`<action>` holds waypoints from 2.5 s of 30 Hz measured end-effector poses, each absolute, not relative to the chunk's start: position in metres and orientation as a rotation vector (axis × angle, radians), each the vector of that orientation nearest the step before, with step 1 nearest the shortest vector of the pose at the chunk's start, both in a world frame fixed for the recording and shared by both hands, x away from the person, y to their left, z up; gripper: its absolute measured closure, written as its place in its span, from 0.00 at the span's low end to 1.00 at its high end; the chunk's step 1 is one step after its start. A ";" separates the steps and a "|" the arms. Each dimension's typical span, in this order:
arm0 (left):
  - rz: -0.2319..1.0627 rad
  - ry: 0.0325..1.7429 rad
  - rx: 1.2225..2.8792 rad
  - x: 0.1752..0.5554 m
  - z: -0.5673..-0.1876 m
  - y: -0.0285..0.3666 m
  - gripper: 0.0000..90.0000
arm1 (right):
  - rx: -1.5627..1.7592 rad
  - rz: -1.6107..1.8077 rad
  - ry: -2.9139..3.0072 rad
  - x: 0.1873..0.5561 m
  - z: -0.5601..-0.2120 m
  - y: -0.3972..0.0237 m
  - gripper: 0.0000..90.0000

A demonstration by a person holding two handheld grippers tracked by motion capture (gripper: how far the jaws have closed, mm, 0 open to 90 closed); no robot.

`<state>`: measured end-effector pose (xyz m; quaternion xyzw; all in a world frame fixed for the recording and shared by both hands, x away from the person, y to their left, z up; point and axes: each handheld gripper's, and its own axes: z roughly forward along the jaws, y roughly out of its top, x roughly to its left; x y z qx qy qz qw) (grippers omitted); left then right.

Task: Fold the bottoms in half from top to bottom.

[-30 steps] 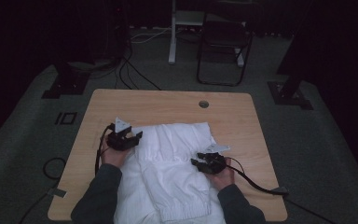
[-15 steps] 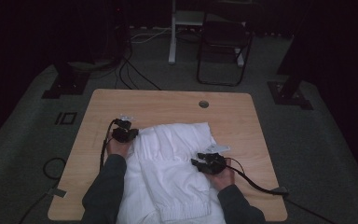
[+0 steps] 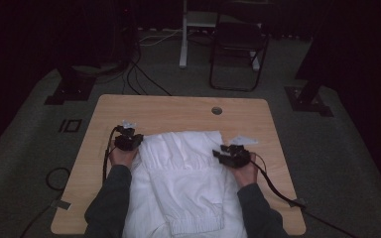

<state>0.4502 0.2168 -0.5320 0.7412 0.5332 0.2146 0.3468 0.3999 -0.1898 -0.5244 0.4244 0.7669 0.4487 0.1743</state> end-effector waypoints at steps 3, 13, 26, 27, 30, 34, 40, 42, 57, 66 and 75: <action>0.550 1.386 1.916 0.451 -0.533 0.215 0.93 | 1.303 1.248 2.119 0.440 -0.518 -0.197 0.55; 0.536 1.359 1.923 0.453 -0.536 0.209 0.95 | 1.564 1.233 2.165 0.506 -0.547 -0.187 0.75; 0.540 1.398 1.779 0.453 -0.526 0.225 0.66 | 1.532 1.215 2.062 0.502 -0.540 -0.205 0.62; 0.518 1.391 1.775 0.454 -0.526 0.224 0.59 | 1.544 1.263 2.068 0.504 -0.539 -0.206 0.55; 0.453 1.382 1.822 0.459 -0.529 0.218 0.42 | 1.604 1.256 2.104 0.512 -0.541 -0.203 0.39; 0.393 1.438 1.872 0.463 -0.540 0.219 0.36 | 1.599 1.139 2.195 0.517 -0.550 -0.196 0.36; 0.337 1.444 1.889 0.463 -0.546 0.221 0.44 | 1.517 1.091 2.242 0.510 -0.550 -0.189 0.52; 0.319 1.428 1.925 0.463 -0.544 0.220 0.62 | 1.505 1.110 2.287 0.507 -0.550 -0.187 0.72; 0.430 1.330 1.656 0.447 -0.485 0.246 0.95 | 1.376 1.279 2.059 0.496 -0.488 -0.214 0.93; 0.459 1.199 1.660 0.410 -0.468 0.247 0.95 | 1.324 1.406 2.046 0.469 -0.486 -0.232 0.93; 0.452 1.090 1.761 0.341 -0.473 0.252 0.95 | 1.207 1.485 2.105 0.409 -0.487 -0.250 0.92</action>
